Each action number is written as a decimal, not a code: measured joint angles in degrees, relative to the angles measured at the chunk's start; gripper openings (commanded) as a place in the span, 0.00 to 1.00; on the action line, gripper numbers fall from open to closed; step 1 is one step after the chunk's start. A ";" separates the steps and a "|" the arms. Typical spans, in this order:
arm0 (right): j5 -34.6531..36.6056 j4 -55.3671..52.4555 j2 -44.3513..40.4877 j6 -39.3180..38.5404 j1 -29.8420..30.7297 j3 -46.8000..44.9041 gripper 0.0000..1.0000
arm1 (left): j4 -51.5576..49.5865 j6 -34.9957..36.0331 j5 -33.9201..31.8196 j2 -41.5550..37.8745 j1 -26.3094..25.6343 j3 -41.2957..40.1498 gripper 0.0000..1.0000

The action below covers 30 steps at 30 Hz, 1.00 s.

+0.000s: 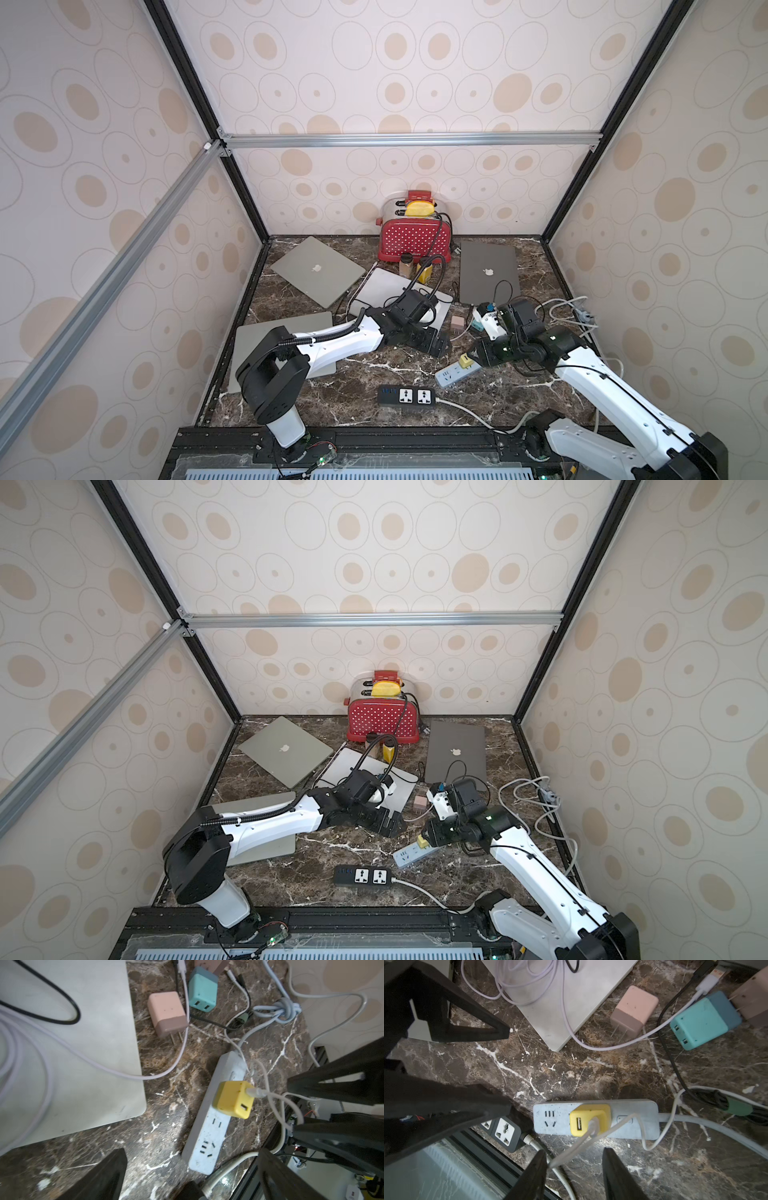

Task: Unplug the laptop charger
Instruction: Remove the charging cable from the plug.

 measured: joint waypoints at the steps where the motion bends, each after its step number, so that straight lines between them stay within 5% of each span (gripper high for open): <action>1: 0.33 0.15 0.17 -0.02 0.09 0.00 0.44 | 1.40 -0.92 0.52 0.70 -0.15 -0.02 0.99; 30: 8.76 0.61 2.03 -1.51 4.15 0.00 0.46 | 10.23 -9.73 2.08 7.82 -2.12 -1.62 0.99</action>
